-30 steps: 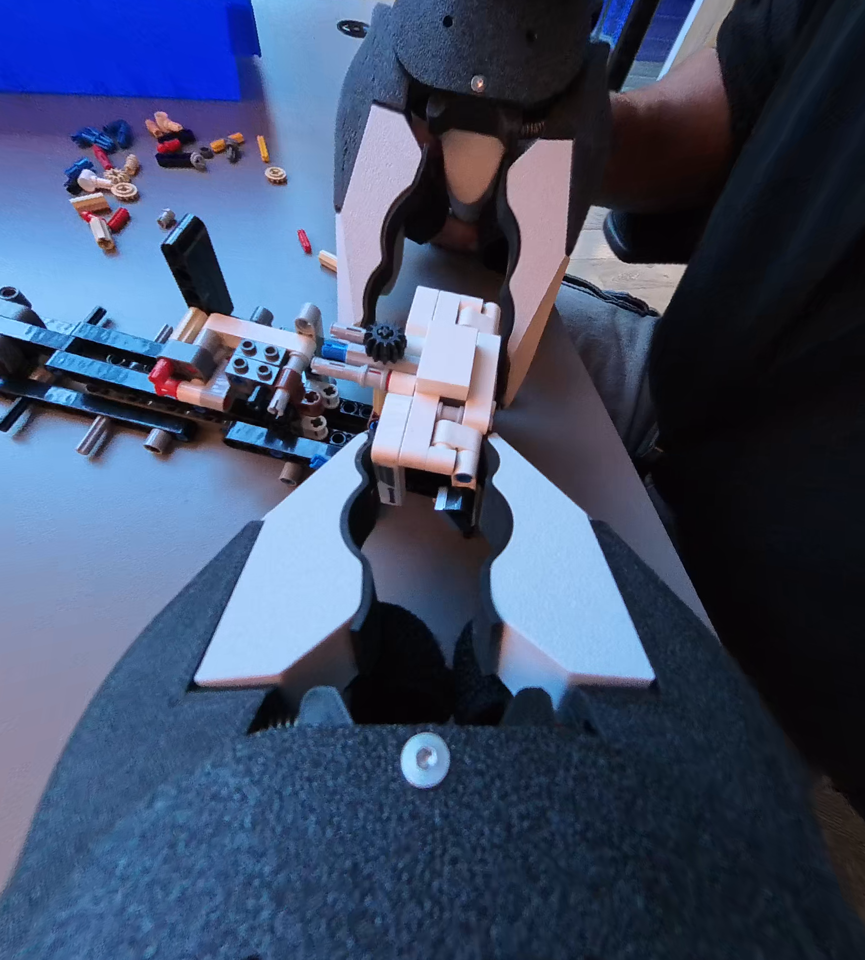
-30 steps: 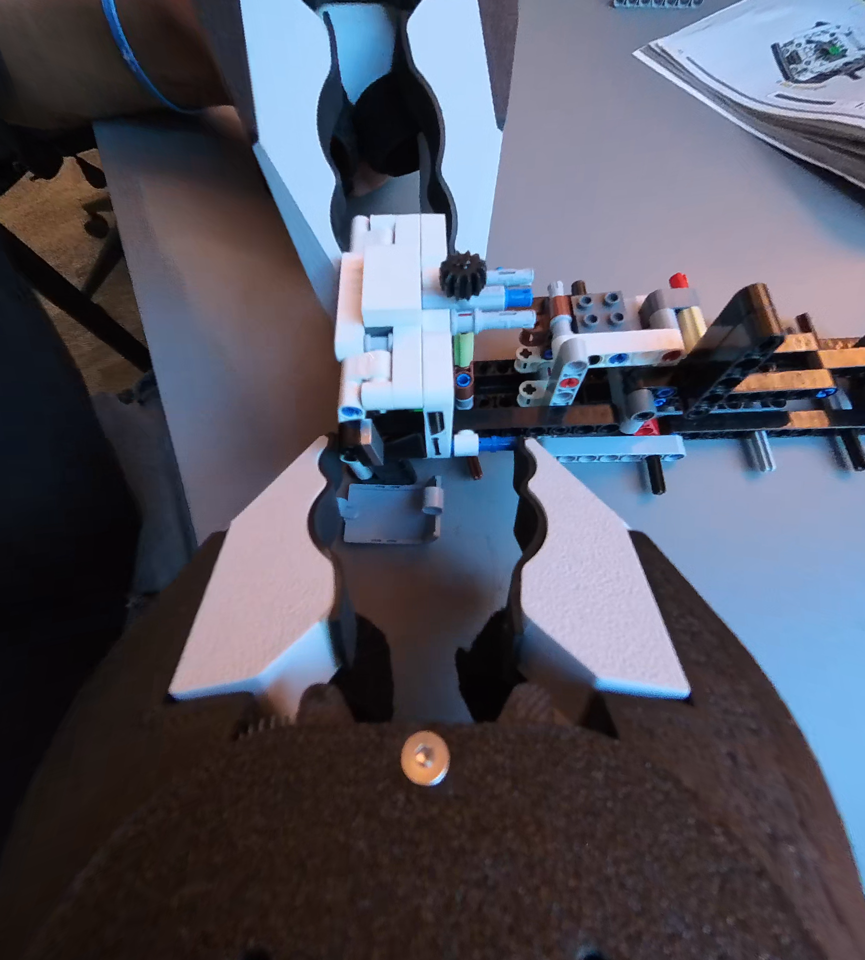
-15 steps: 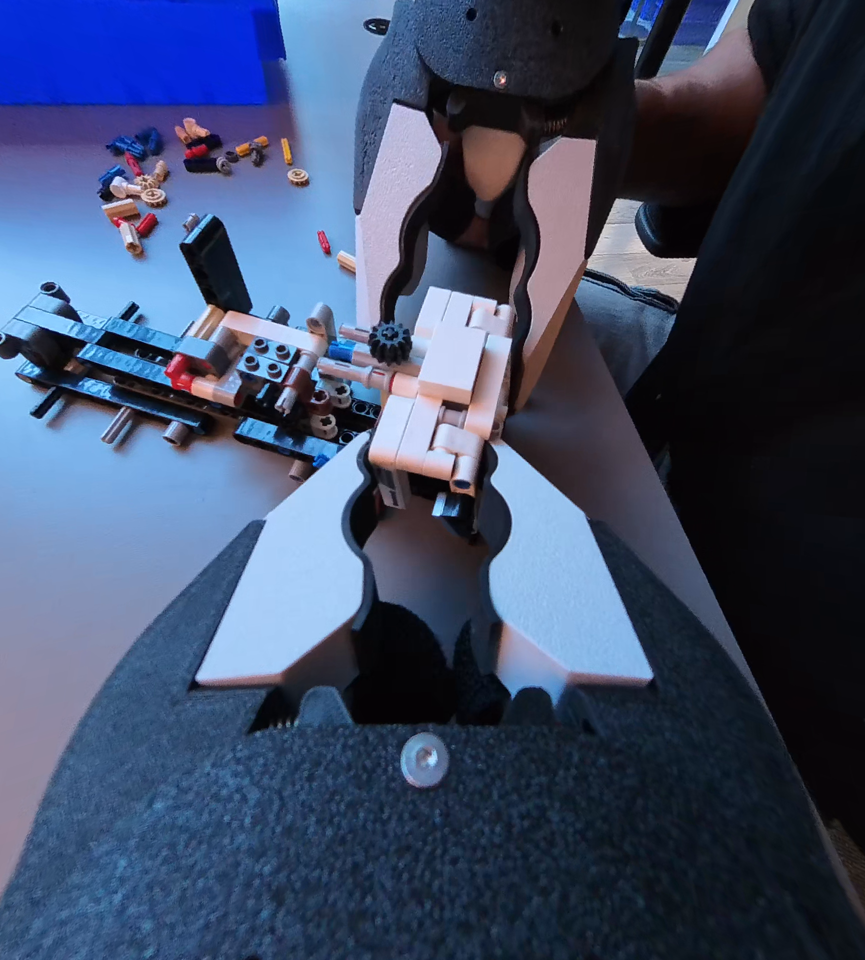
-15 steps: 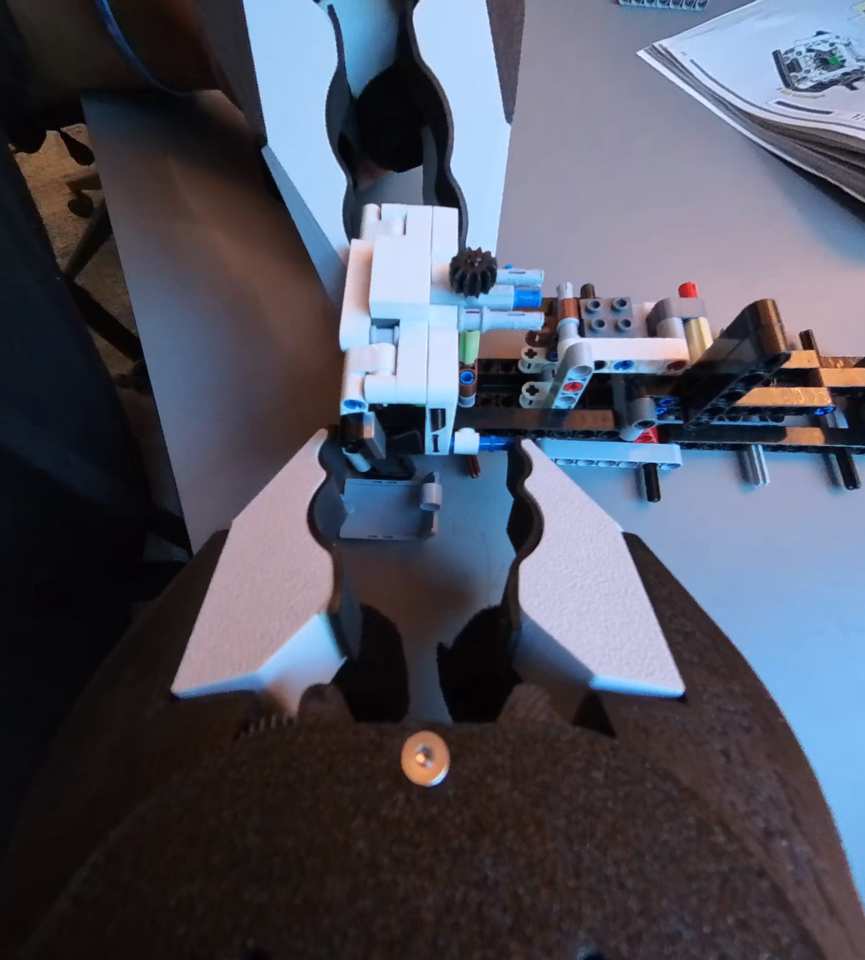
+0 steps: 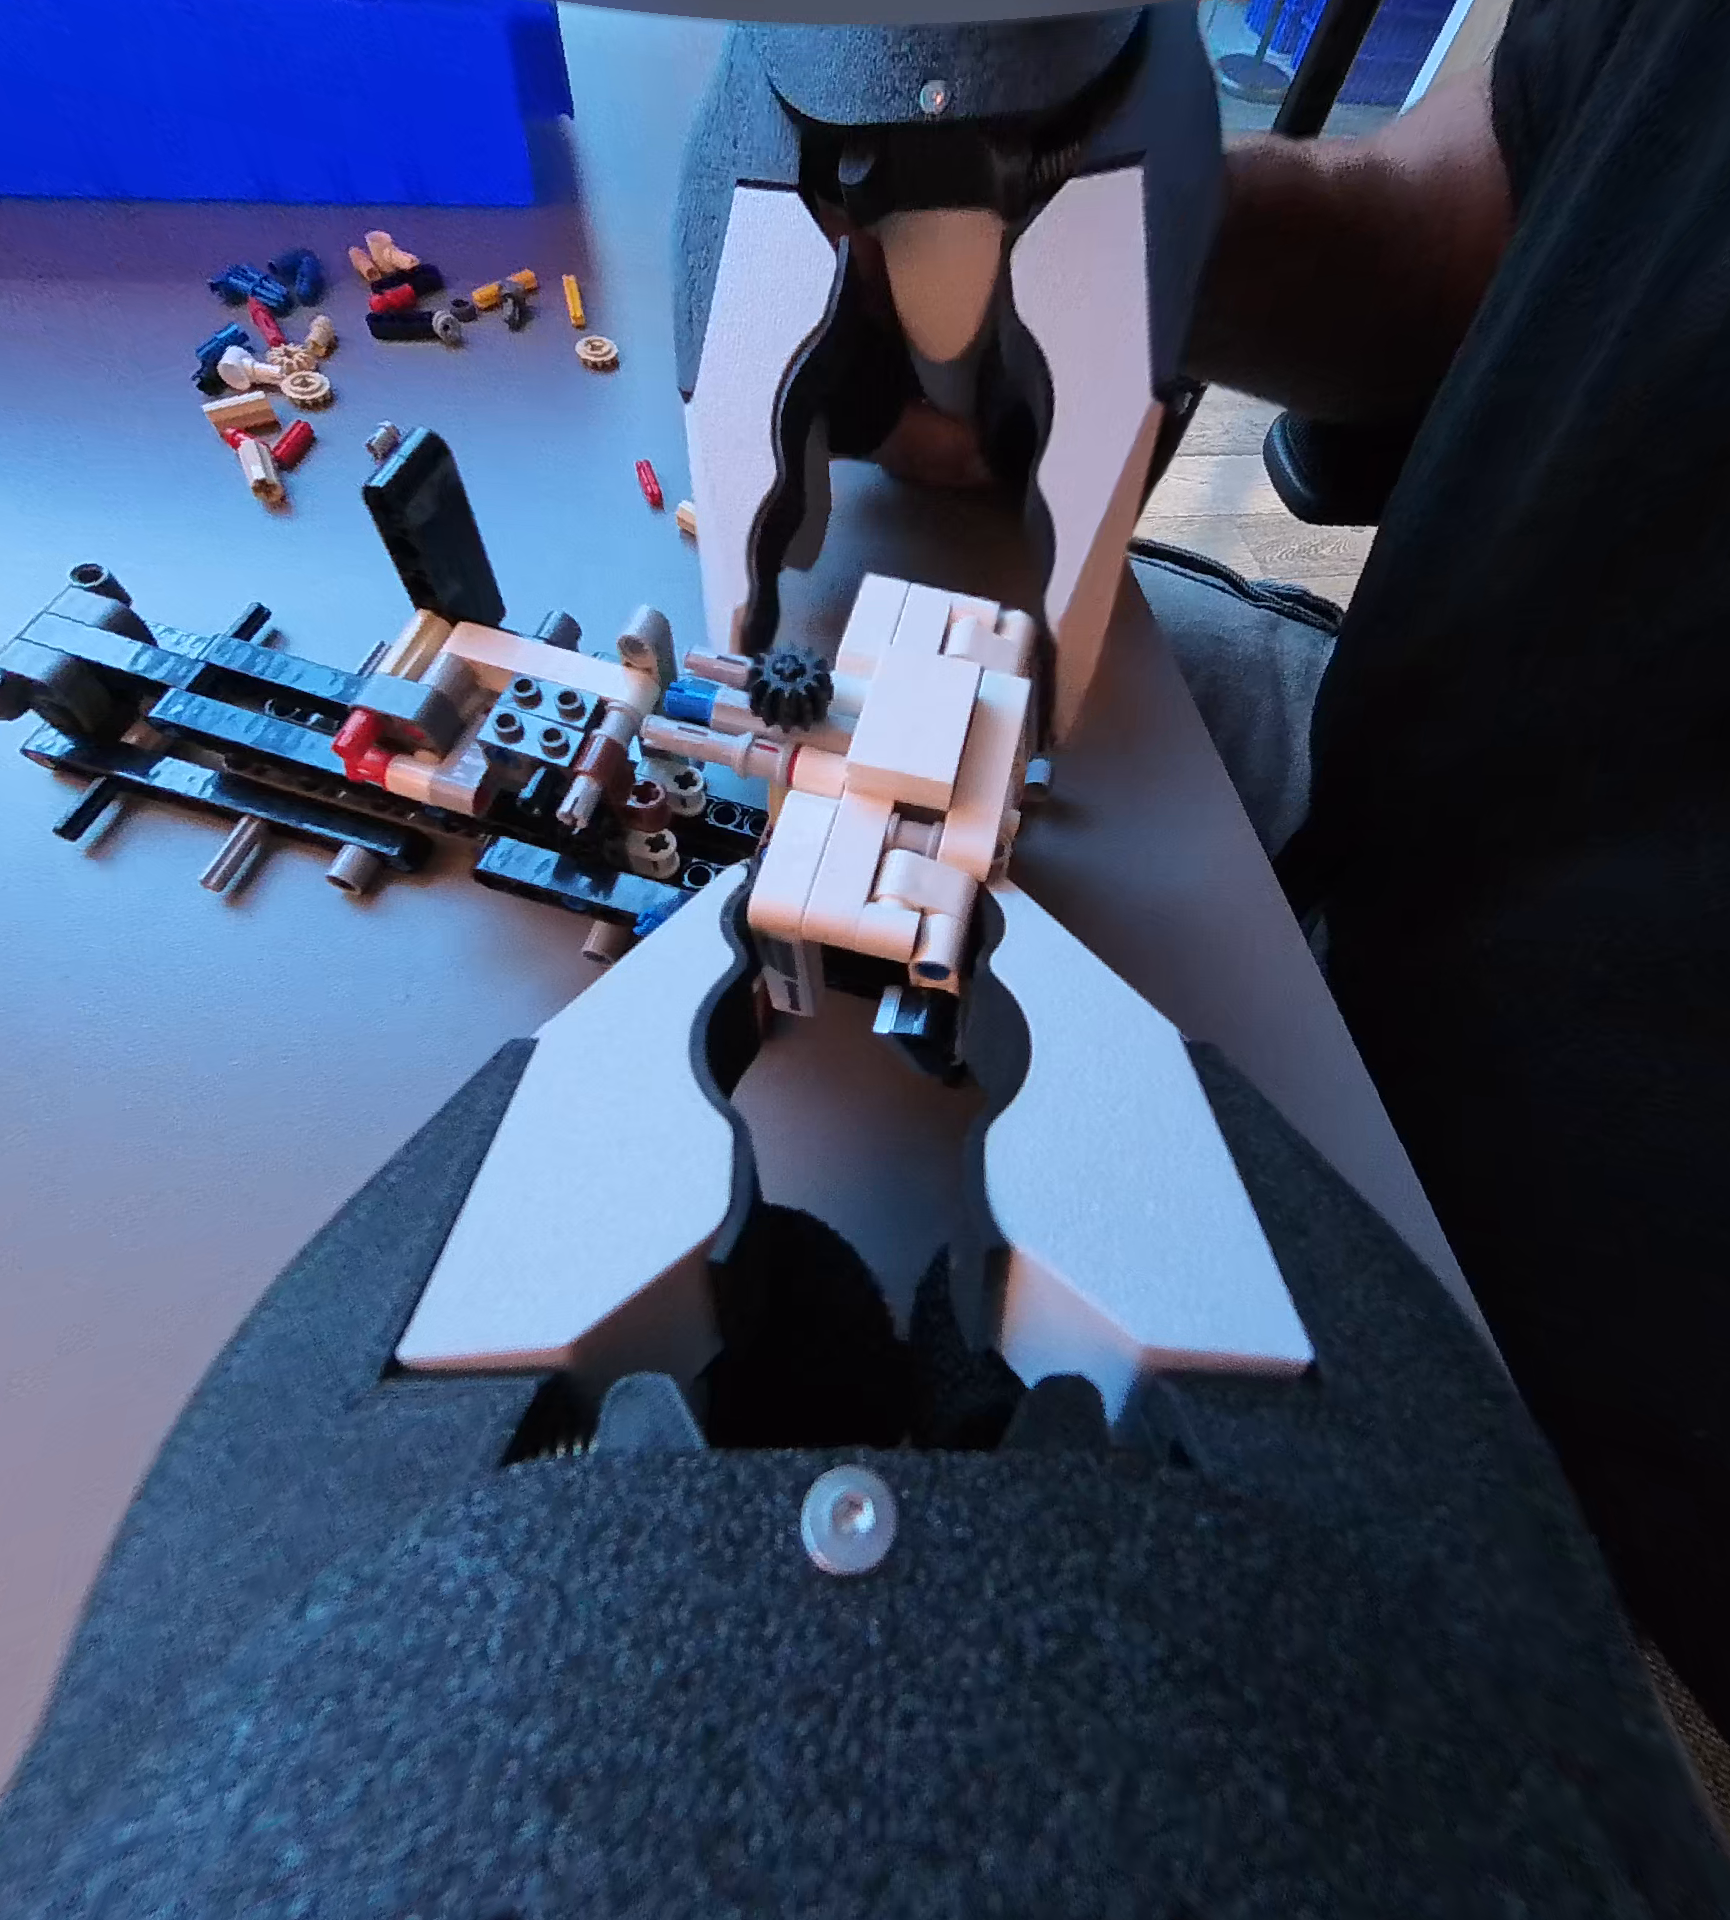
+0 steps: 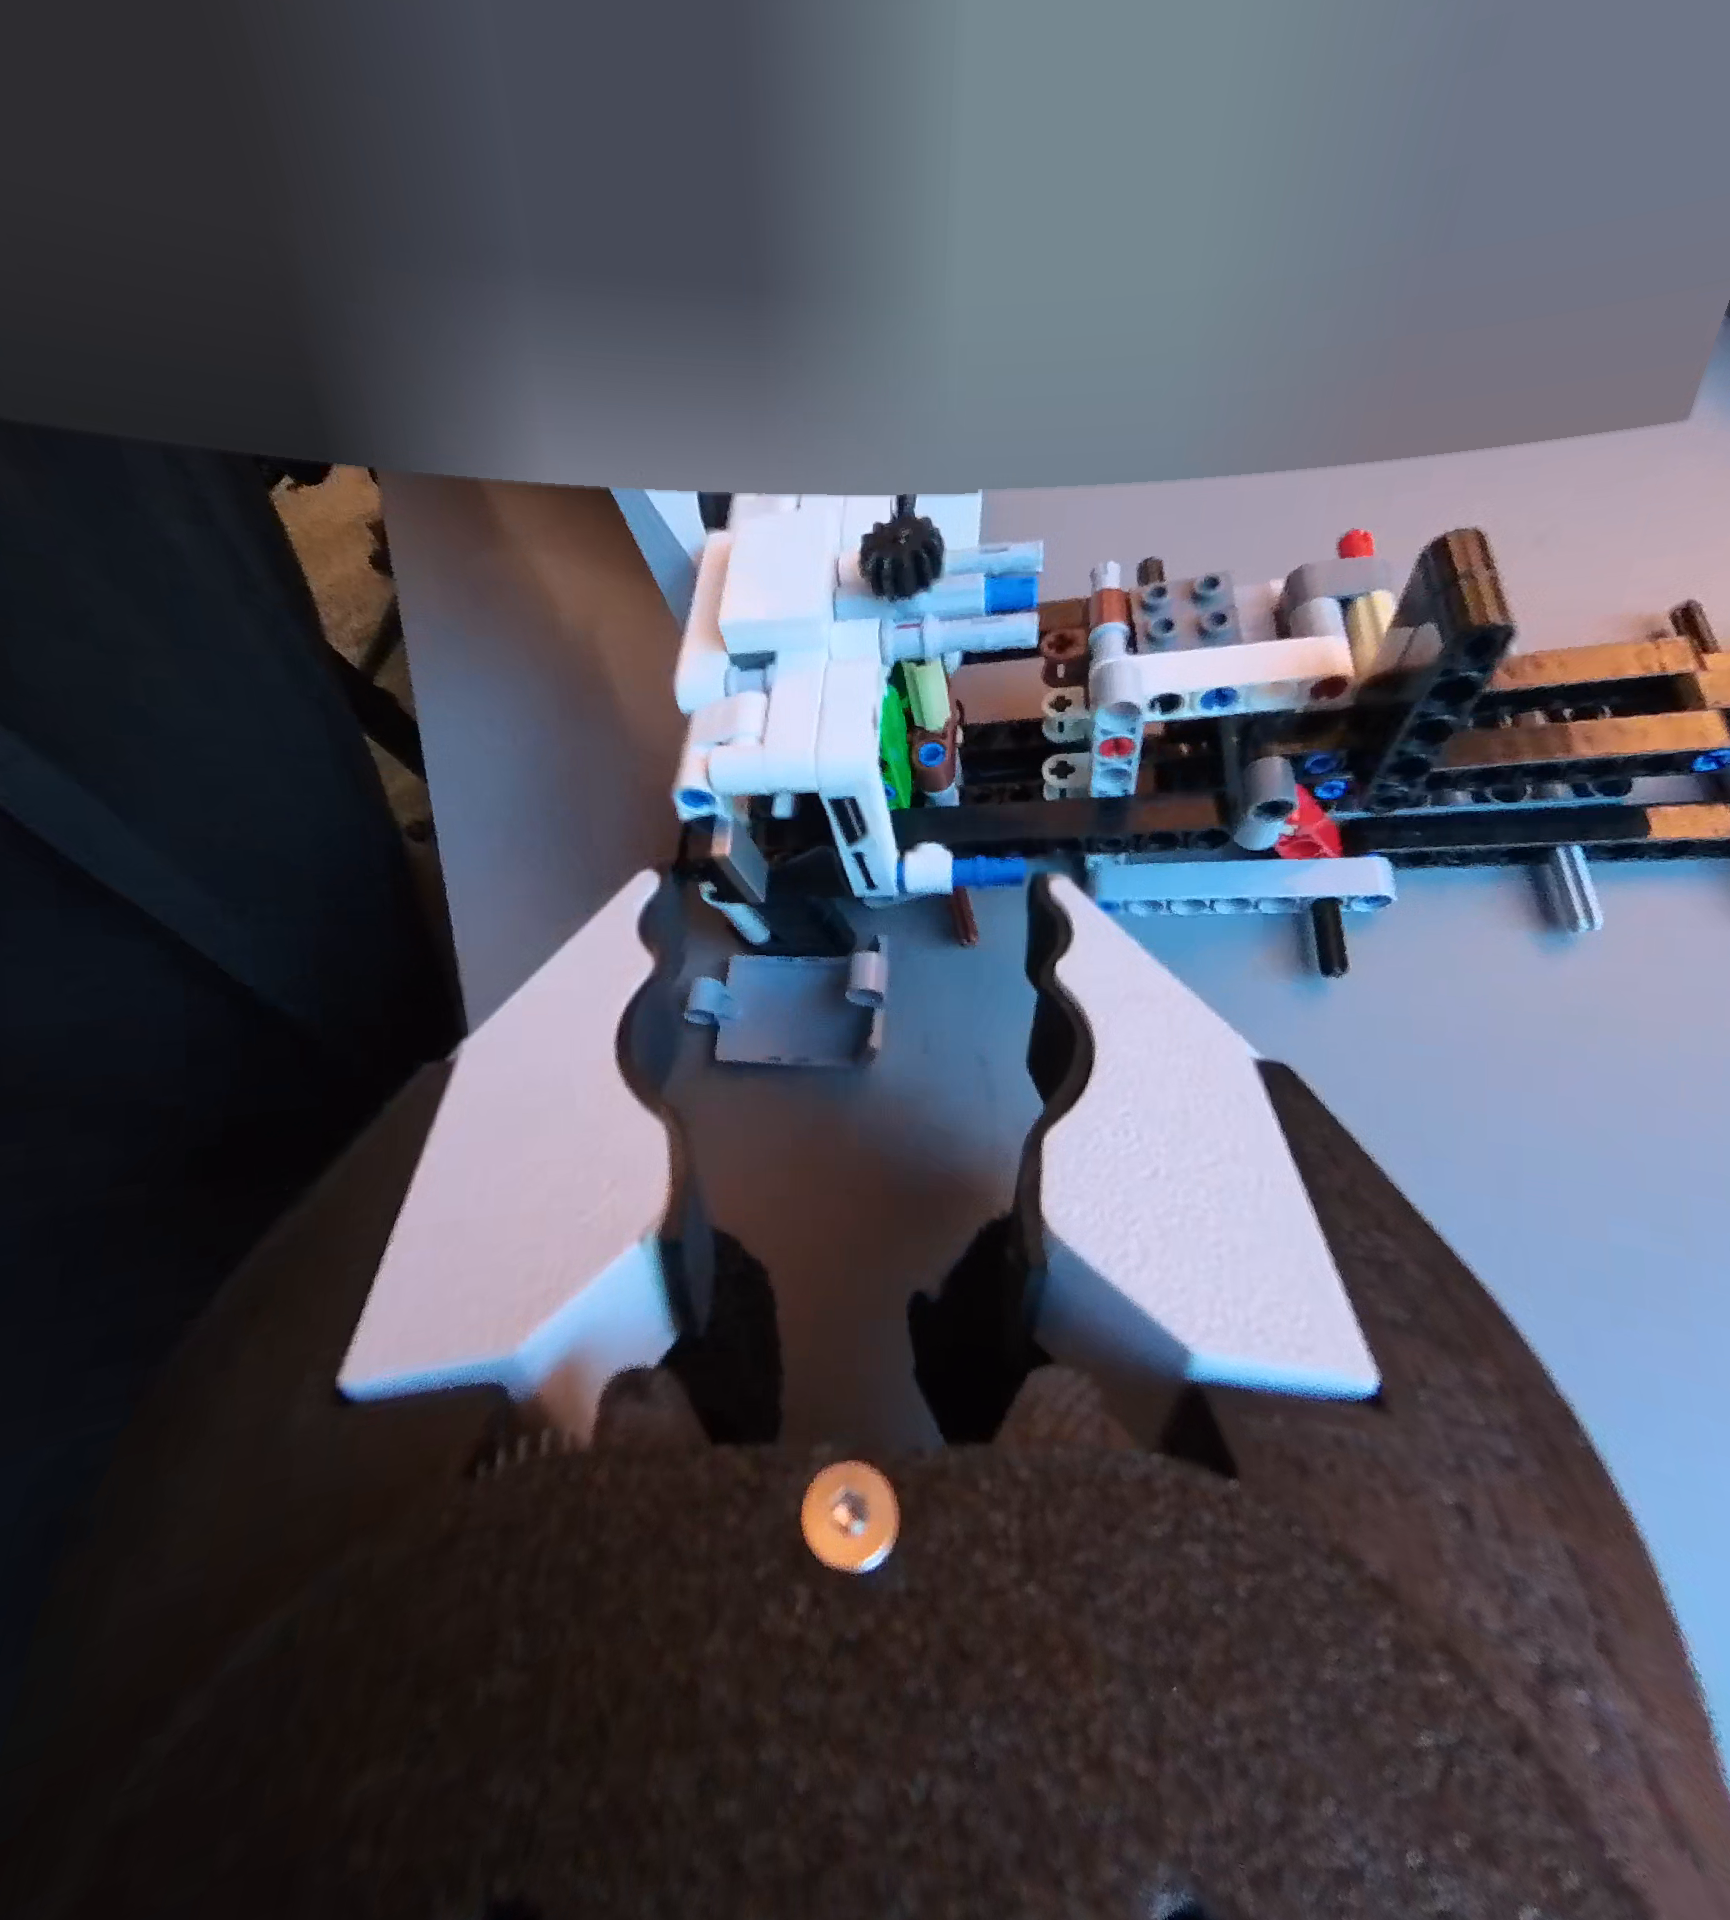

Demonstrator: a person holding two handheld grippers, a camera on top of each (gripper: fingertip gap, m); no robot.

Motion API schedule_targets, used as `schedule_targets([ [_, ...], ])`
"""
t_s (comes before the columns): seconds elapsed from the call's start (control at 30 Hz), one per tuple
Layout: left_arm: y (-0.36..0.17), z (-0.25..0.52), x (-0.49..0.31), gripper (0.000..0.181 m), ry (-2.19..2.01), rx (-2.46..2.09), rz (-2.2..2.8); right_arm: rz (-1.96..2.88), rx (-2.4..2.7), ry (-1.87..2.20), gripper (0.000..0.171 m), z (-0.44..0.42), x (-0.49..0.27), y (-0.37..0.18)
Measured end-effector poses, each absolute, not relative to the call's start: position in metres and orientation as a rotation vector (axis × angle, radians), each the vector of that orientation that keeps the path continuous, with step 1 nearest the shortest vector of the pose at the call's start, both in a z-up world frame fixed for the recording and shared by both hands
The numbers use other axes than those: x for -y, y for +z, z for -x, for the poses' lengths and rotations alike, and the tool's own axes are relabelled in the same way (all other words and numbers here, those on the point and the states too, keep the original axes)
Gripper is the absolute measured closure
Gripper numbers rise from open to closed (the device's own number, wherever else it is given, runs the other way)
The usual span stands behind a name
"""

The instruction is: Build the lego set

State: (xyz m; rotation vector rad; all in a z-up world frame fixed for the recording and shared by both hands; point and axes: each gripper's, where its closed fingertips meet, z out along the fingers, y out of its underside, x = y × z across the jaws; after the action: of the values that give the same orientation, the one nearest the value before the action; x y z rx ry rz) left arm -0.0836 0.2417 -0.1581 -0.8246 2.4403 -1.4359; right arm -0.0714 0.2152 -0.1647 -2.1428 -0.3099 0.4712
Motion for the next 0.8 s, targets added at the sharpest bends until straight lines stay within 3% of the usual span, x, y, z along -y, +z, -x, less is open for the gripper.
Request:
schedule_targets([
  [0.23,-0.158,0.089,-0.243,0.146,-1.456,-2.474,0.787,2.139,0.273,0.514,0.124,0.053,-0.209,-0.163],
  [0.8,-0.158,0.089,-0.241,0.145,-1.446,-2.468,0.783,2.082,0.213,0.537,0.131,0.065,-0.218,-0.154],
])
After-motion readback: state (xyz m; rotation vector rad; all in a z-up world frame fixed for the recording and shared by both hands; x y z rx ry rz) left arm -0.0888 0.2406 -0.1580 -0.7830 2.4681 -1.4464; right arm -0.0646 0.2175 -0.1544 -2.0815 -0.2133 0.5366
